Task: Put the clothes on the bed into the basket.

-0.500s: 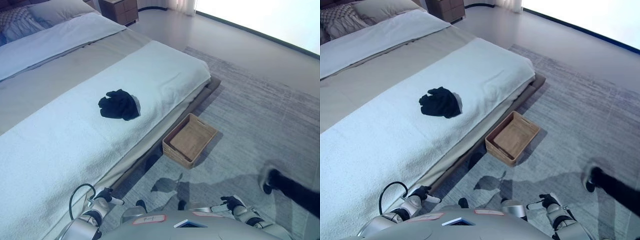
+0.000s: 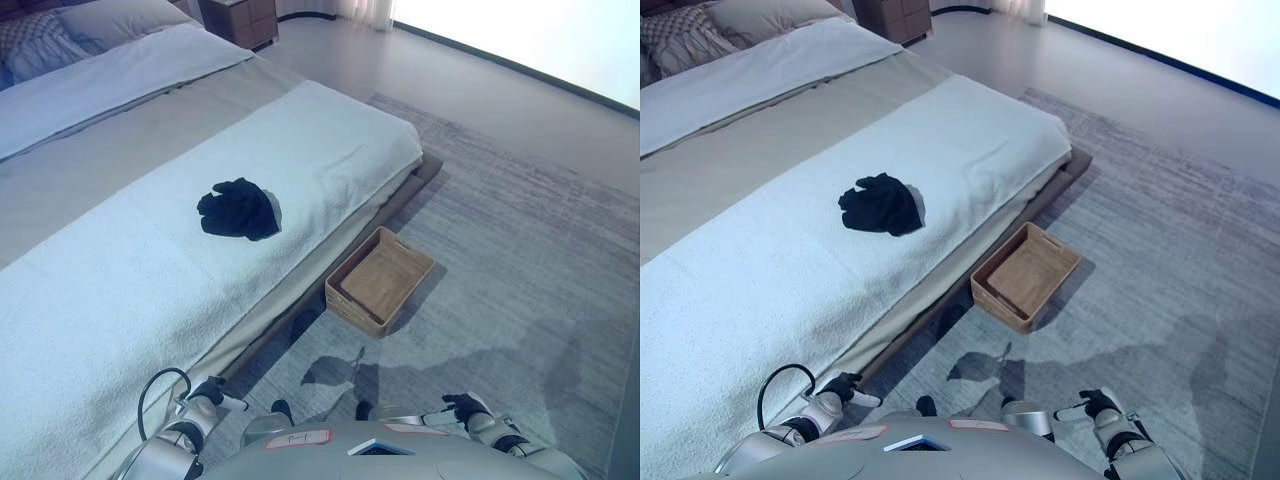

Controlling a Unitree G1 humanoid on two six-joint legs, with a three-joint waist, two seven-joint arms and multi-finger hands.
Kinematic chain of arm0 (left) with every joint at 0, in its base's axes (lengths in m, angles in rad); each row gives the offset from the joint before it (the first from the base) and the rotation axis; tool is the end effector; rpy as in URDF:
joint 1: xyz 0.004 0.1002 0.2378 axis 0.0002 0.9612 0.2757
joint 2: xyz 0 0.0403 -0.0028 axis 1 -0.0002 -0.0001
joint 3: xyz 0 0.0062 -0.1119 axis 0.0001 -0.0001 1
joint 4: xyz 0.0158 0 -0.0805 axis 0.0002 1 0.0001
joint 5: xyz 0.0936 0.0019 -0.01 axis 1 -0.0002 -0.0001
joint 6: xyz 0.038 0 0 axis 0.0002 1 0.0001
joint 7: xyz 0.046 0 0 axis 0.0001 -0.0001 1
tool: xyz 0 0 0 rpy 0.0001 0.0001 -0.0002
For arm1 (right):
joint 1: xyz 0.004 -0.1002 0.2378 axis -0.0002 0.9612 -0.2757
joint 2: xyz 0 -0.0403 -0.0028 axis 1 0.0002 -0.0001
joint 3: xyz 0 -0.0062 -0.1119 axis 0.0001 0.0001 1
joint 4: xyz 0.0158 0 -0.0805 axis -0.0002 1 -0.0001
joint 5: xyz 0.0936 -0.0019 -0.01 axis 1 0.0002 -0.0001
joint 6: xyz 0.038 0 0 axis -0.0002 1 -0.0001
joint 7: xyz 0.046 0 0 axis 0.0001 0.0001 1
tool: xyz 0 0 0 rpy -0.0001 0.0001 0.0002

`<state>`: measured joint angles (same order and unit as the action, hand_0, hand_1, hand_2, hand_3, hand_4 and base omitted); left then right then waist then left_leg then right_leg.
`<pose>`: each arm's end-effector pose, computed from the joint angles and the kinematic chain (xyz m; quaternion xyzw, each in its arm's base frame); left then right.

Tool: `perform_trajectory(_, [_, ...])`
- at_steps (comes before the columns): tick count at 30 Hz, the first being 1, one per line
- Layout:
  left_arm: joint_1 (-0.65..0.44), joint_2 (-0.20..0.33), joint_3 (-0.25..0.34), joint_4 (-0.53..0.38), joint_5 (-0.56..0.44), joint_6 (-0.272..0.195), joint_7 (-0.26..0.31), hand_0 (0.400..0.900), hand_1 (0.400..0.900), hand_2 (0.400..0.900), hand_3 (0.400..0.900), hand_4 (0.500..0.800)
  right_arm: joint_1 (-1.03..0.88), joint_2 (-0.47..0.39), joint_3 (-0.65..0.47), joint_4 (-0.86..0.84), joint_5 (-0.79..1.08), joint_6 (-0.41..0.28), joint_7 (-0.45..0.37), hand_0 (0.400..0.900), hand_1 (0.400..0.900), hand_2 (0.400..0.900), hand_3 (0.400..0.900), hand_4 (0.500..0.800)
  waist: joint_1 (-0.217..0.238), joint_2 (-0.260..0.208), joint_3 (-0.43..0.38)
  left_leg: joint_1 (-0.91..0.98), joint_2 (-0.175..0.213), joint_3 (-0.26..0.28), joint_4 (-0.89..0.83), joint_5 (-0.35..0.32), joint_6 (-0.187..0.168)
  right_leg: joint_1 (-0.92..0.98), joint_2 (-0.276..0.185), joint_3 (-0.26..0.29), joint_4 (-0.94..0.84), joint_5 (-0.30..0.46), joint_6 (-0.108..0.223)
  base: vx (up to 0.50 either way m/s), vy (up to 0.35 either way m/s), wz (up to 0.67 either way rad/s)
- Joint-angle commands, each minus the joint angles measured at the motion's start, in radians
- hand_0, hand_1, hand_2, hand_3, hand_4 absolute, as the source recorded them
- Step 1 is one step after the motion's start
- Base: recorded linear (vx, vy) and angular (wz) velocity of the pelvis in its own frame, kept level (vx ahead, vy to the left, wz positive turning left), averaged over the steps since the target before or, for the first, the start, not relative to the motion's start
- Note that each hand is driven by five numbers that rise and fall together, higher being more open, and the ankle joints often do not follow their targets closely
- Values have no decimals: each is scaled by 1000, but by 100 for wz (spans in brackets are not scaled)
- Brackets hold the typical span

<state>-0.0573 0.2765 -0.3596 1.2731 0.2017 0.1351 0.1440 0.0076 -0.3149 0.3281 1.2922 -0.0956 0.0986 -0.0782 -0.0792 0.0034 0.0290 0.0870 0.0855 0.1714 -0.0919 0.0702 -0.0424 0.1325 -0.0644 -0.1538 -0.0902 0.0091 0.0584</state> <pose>0.0759 0.2307 -0.1167 0.3496 0.5931 -0.0473 0.7237 0.0498 -0.2468 -0.1167 -0.2839 0.6333 0.0240 0.7196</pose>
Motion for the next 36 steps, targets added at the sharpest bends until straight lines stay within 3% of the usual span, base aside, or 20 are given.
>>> perform_trajectory(1, [-81,46,29,69,38,2,28,900,900,900,900,800,-96,-56,2,72,-49,-3,-20,900,900,900,900,800,13,-6,35,22,-35,14,5,-92,11,-24,6,26,3,-28,29,25,71,0])
perform_trajectory(7, [-98,63,38,68,22,-2,44,900,900,900,900,800,-125,-73,-4,78,-52,-1,-10,900,900,900,900,800,25,0,52,-2,-73,-6,5,-98,50,-76,-26,39,80,-41,44,3,153,3])
perform_trajectory(10, [-105,69,45,71,12,-5,42,900,900,900,900,800,-128,-78,-18,84,-56,-3,-6,900,900,900,900,800,30,8,65,1,-99,-29,5,-106,80,-133,-47,47,230,-57,58,39,229,20])
perform_trajectory(11, [-107,73,45,73,12,-6,40,900,900,900,900,800,-129,-82,-25,86,-56,-5,-4,900,900,900,900,800,26,12,73,6,-108,-40,5,-108,92,-170,-57,56,323,-46,59,11,264,48])
perform_trajectory(12, [-114,82,42,69,12,-8,34,900,900,900,900,800,-126,-90,-39,88,-45,-8,-4,900,900,900,900,800,11,11,108,22,-133,-67,7,-109,115,-261,-77,99,516,63,55,10,264,47])
perform_trajectory(14, [-121,88,40,64,9,-6,30,900,900,900,900,800,-129,-97,-44,87,-37,-8,-5,900,900,900,900,800,2,13,128,22,-143,-77,9,-105,128,-320,-76,132,628,102,46,-20,213,30])
perform_trajectory(16, [-128,96,35,58,9,-5,21,900,900,900,900,800,-124,-105,-51,92,-28,-7,-8,900,900,900,900,800,-9,20,153,25,-145,-93,10,-103,134,-412,-43,164,754,93,31,31,168,38])
perform_trajectory(18, [-139,108,34,56,10,-4,12,900,900,900,900,800,-117,-109,-59,101,-14,-5,-8,900,900,900,900,800,-32,25,156,35,-147,-122,6,-105,126,-466,25,181,707,34,17,178,78,70])
perform_trajectory(20, [-151,100,26,56,13,-6,11,900,900,900,900,800,-113,-114,-69,103,0,-4,-10,900,900,900,900,800,-53,28,164,54,-158,-138,5,-124,117,-475,56,167,552,37,26,328,40,67])
perform_trajectory(21, [-162,90,19,56,17,-11,7,900,900,900,900,800,-101,-112,-79,101,8,-4,-11,900,900,900,900,800,-74,14,158,84,-187,-152,5,-156,105,-494,77,156,330,95,60,324,13,53])
perform_trajectory(24, [-179,81,12,45,25,-14,0,900,900,900,900,800,-73,-114,-92,89,14,-7,-9,900,900,900,900,800,-117,9,155,163,-203,-188,5,-206,85,-487,113,141,106,154,84,418,-25,69])
perform_trajectory(26, [-180,76,9,42,31,-15,-6,900,900,900,900,800,-64,-117,-97,86,18,-6,-9,900,900,900,900,800,-131,14,149,197,-202,-202,5,-226,78,-473,121,126,69,157,83,503,-65,67])
perform_trajectory(28, [-168,59,-1,38,35,-17,-15,900,900,900,900,800,-41,-130,-102,78,29,-11,-3,900,900,900,900,800,-157,38,107,261,-191,-239,8,-241,61,-429,144,165,86,149,45,658,-123,70])
perform_trajectory(29, [-167,58,-1,38,35,-17,-15,900,900,900,900,800,-41,-131,-102,78,29,-11,-3,900,900,900,900,800,-158,40,107,263,-189,-240,7,-242,61,-428,145,164,86,148,44,530,-105,38])
perform_trajectory(30, [-166,45,-4,38,27,-18,-12,900,900,900,900,800,-55,-145,-102,74,34,-11,-2,900,900,900,900,800,-164,69,96,246,-181,-233,88,-195,34,-402,154,165,117,141,27,326,-68,23])
perform_trajectory(31, [-166,44,-3,38,27,-18,-12,900,900,900,900,800,-55,-146,-102,74,34,-11,-2,900,900,900,900,800,-165,70,95,245,-181,-234,90,-196,34,-403,154,164,119,140,27,603,-123,56])
perform_trajectory(32, [-169,29,-15,28,15,-20,-2,900,900,900,900,800,-75,-150,-81,55,30,-13,-6,900,900,900,900,800,-168,100,96,183,-172,-213,290,-66,-48,-356,159,147,143,102,-4,434,-115,48])
perform_trajectory(34, [-174,30,-21,3,4,-20,6,900,900,900,900,800,-114,-171,-57,10,41,-19,-9,900,900,900,900,800,-152,94,106,63,-186,-206,541,49,-121,-294,142,151,150,68,-30,392,-121,30])
perform_trajectory(35, [-174,30,-20,3,4,-19,6,900,900,900,900,800,-115,-171,-57,10,42,-18,-9,900,900,900,900,800,-154,96,107,58,-184,-207,550,44,-121,-295,143,149,151,67,-30,337,-149,-28])
perform_trajectory(36, [-194,32,-26,-9,-9,-18,20,900,900,900,900,800,-199,-190,-12,-36,44,-22,-16,900,900,900,900,800,-113,79,122,-22,-196,-202,724,67,-127,-237,144,174,147,39,-57,322,-177,-40])
